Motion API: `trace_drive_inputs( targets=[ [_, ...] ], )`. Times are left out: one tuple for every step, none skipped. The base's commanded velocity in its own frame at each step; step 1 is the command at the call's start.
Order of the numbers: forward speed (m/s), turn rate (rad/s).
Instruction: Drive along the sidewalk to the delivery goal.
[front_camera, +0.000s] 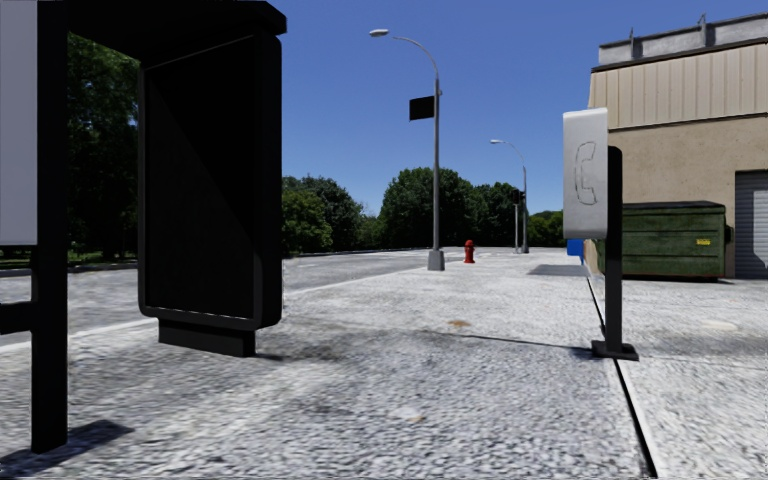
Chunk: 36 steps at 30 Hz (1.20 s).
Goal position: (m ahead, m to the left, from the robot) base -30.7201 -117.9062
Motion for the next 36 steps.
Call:
trace_drive_inputs(
  targets=[
    [1.99,-1.2],
    [1.99,-1.2],
    [1.99,-1.2],
    [1.99,-1.2],
    [1.99,-0.87],
    [1.99,-0.41],
    [1.99,-0.01],
    [1.99,0.0],
    [1.99,0.0],
    [1.99,0.0],
    [1.99,0.0],
    [1.99,0.0],
    [1.99,0.0],
    [1.99,0.0],
    [1.99,0.0],
    [1.99,-0.32],
    [1.99,-0.83],
    [1.99,-1.2],
    [1.99,-1.2],
    [1.99,-1.2],
    [1.99,-1.2],
    [1.99,-1.2],
    [1.99,-1.2],
    [1.99,-1.2],
    [1.99,-1.2],
    [1.99,-0.74],
    [1.99,-0.74],
    [1.99,-0.2],
    [1.99,-0.02],
    [1.99,0.0],
    [1.99,0.0],
    [1.99,0.0],
    [1.99,0.0],
    [1.99,0.0],
    [1.99,0.0],
    [1.99,0.0]
  ],
)
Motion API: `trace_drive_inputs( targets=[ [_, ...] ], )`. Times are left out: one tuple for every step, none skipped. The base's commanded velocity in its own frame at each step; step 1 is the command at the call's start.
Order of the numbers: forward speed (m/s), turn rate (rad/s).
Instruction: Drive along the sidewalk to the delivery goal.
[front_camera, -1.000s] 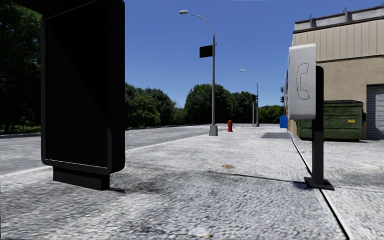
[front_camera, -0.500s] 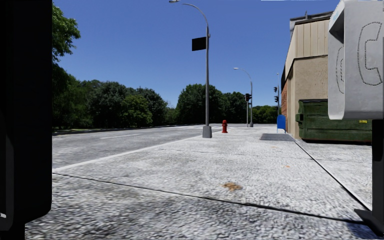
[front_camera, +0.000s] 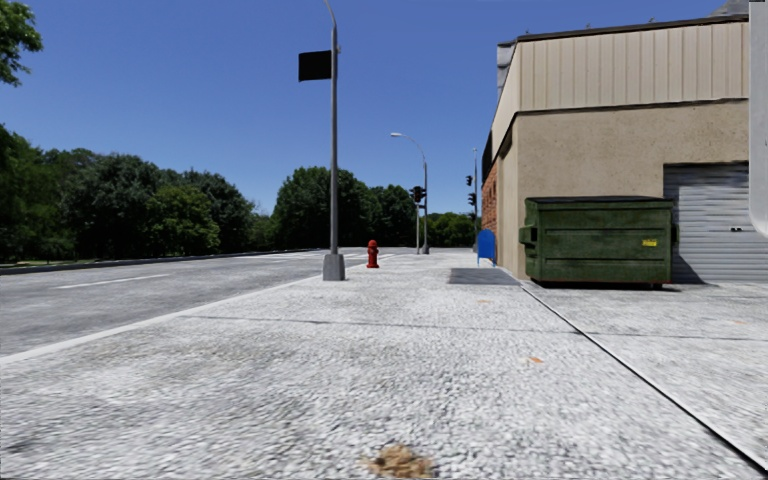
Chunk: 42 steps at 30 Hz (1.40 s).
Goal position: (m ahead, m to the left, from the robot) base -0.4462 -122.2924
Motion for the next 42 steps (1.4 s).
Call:
trace_drive_inputs(
  targets=[
    [1.99,0.0],
    [1.99,0.0],
    [1.99,0.0],
    [1.99,0.0],
    [1.99,0.0],
    [1.99,0.0],
    [1.99,0.0],
    [1.99,0.0],
    [1.99,0.0],
    [1.99,0.0],
    [1.99,0.0],
    [1.99,0.0],
    [1.99,-0.45],
    [1.99,-0.95],
    [1.99,-1.2],
    [1.99,-1.2],
    [1.99,-1.2],
    [1.99,-1.2],
    [1.99,-1.2],
    [1.99,-0.77],
    [1.99,-0.77],
    [1.99,-0.03],
    [1.99,0.0],
    [1.99,0.0],
    [1.99,0.0],
    [1.99,0.0],
    [1.99,0.0],
    [1.99,0.0],
    [1.99,0.0],
    [1.99,0.0],
    [1.99,0.0],
    [1.99,0.0],
    [1.99,0.0],
    [1.99,0.0],
    [1.99,0.0],
    [1.99,0.0],
    [1.99,0.0],
    [1.99,0.0],
    [1.99,0.0],
    [1.99,0.0],
    [1.99,-0.33],
    [1.99,-1.12]
  ],
)
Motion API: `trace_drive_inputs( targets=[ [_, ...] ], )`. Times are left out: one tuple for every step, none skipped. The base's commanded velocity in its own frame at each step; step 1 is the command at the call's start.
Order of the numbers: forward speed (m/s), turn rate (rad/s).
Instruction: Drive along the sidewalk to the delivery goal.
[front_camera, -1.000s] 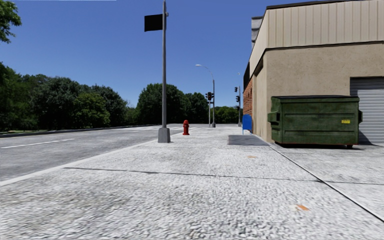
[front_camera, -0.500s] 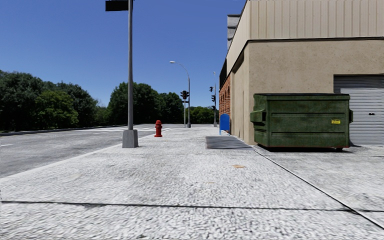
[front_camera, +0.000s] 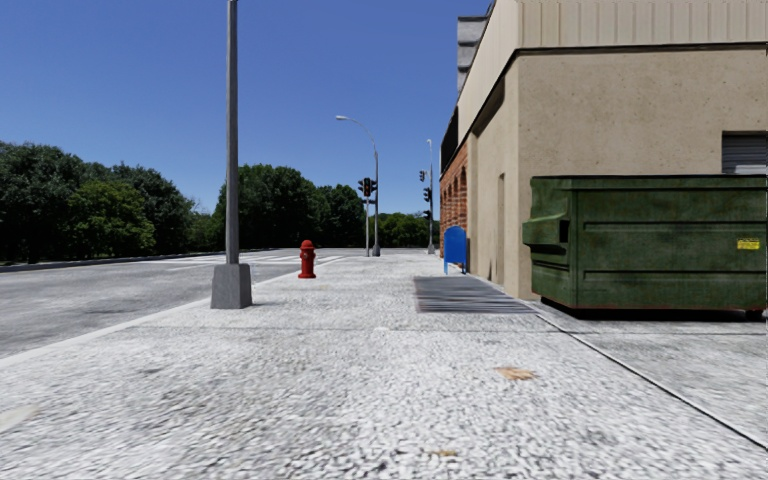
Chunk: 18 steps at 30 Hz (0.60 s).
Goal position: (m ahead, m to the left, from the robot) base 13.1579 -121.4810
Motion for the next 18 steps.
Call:
trace_drive_inputs(
  targets=[
    [1.99,-1.2],
    [1.99,-1.18],
    [1.99,0.0],
    [1.99,0.0],
    [1.99,0.0],
    [1.99,0.0],
    [1.99,0.0],
    [1.99,0.0],
    [1.99,0.0],
    [1.99,0.0],
    [1.99,0.0],
    [1.99,0.0],
    [1.99,0.0],
    [1.99,0.0],
    [1.99,0.0],
    [1.99,0.0],
    [1.99,0.0],
    [1.99,0.0]
  ],
)
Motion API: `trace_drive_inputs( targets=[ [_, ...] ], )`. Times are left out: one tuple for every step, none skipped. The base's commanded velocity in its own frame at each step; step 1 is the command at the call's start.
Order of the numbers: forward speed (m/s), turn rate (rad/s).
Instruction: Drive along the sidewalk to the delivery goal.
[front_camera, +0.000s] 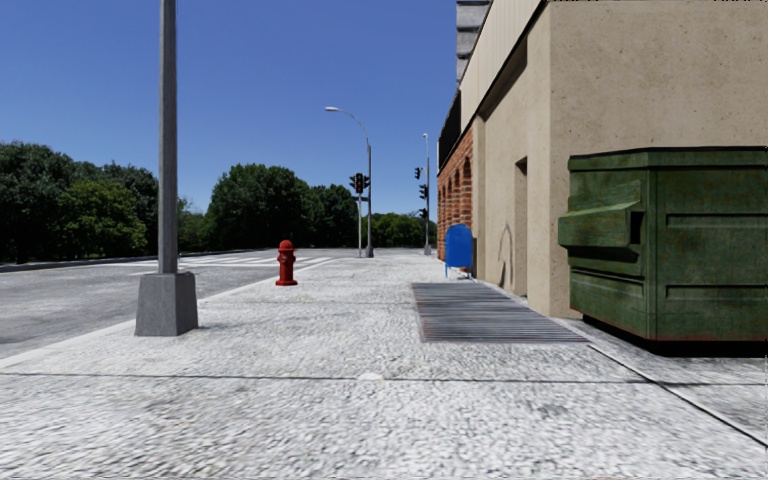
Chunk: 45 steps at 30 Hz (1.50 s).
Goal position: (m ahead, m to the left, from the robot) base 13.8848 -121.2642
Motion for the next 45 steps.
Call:
trace_drive_inputs(
  targets=[
    [1.99,0.0],
    [1.99,0.0],
    [1.99,0.0],
    [1.99,0.0],
    [1.99,0.0],
    [1.99,-0.29],
    [1.99,-0.8],
    [1.99,-1.04],
    [1.99,-1.12],
    [1.99,-1.12],
    [1.99,-1.14],
    [1.99,-0.73],
    [1.99,0.0],
    [1.99,0.0],
    [1.99,0.0],
    [1.99,0.0],
    [1.99,0.0],
    [1.99,0.0],
    [1.99,0.0],
    [1.99,0.0],
    [1.99,0.0],
    [1.99,0.0],
    [1.99,0.0],
    [1.99,0.0],
    [1.99,0.0],
    [1.99,0.0],
    [1.99,0.0],
    [1.99,0.0],
    [1.99,0.0],
    [1.99,0.0],
    [1.99,0.0],
    [1.99,0.0],
    [1.99,0.28],
    [1.99,0.76],
    [1.99,0.75],
    [1.99,0.25],
    [1.99,0.07],
    [1.99,0.0],
    [1.99,0.0],
    [1.99,0.0],
    [1.99,0.0],
    [1.99,0.0],
    [1.99,0.0],
    [1.99,0.0],
    [1.99,0.0]
  ],
)
